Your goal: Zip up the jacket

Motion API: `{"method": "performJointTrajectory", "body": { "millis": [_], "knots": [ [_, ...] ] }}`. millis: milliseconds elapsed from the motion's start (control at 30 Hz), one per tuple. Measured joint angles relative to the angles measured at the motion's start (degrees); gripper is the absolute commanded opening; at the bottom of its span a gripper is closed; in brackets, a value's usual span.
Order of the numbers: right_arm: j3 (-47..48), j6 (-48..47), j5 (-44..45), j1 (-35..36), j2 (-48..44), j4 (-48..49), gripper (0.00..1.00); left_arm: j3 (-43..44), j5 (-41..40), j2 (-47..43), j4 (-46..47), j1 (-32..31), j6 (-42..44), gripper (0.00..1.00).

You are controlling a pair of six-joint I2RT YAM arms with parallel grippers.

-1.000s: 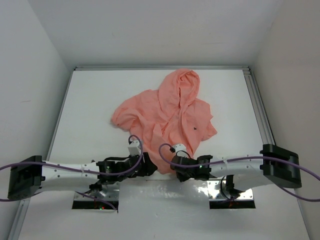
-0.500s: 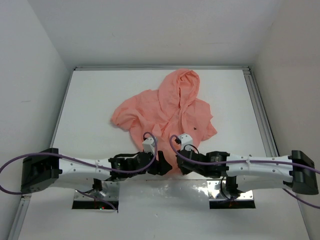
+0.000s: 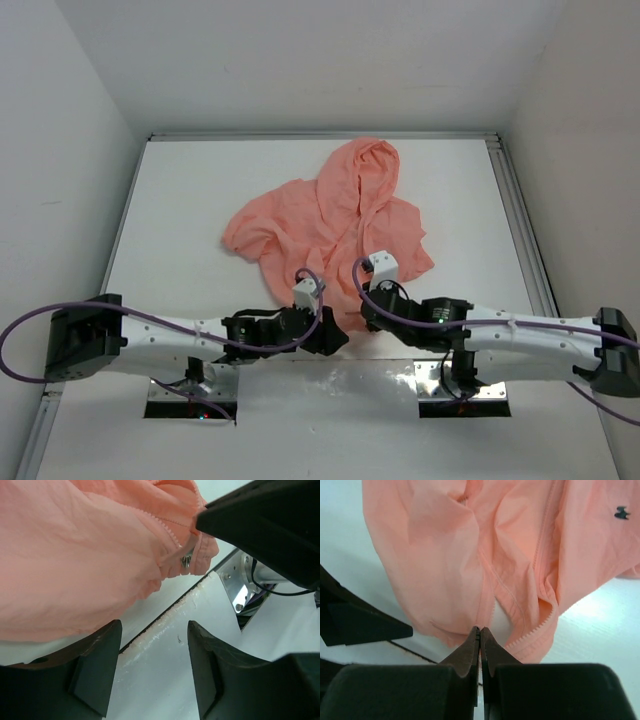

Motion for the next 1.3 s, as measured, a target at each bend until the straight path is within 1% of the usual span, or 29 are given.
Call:
{"method": "performJointTrajectory", "body": {
  "millis": [33,167,333,433,633,733,867,1133,1200,1300],
  "knots": [
    [0.02,-0.35,0.2,-0.42,0.33,1.11,0.0,0.0,-0.13,-0.26,-0.33,-0.02,0.11,0.57],
    [1.84,-1.86,-1.14,-3.58,3.02,4.87,0.0,-0.5,-1.92,-3.58,-0.87,-0.04,-1.27,0.58],
    [4.61,-2.82,-7.8,-11.56,8.46,12.74,0.0,-6.54,-5.14,-9.57,4.66,-0.04,-5.86,0.6],
    [4.79,-2.82,-10.34,-13.88,9.88,15.23,0.0,-9.46,-5.99,-7.98,8.98,-0.04,-8.59,0.62],
    [6.05,-2.73,-12.44,-14.38,9.62,17.03,0.0,-8.5,-6.97,-0.02,15.61,-0.04,-12.24,0.65],
    [6.01,-2.34,-12.85,-14.4,8.2,17.38,0.0,-6.71,-8.24,3.13,18.32,-0.07,-14.73,0.65],
    [5.55,-1.49,-13.14,-14.4,4.85,17.44,0.0,-6.16,-10.99,5.16,20.68,-0.07,-17.81,0.65],
    [0.07,1.68,-14.21,-14.4,-4.44,17.22,0.0,-5.62,-17.68,9.31,22.18,-0.42,-23.12,0.63],
    [-1.66,2.78,-14.93,-14.4,-6.21,17.11,0.0,-5.62,-19.28,9.49,22.34,-1.66,-23.5,0.63],
    [-5.01,4.83,-16.02,-14.4,-9.42,17.07,0.0,-5.62,-22.23,8.83,22.53,-5.31,-23.96,0.64]
  ]
}}
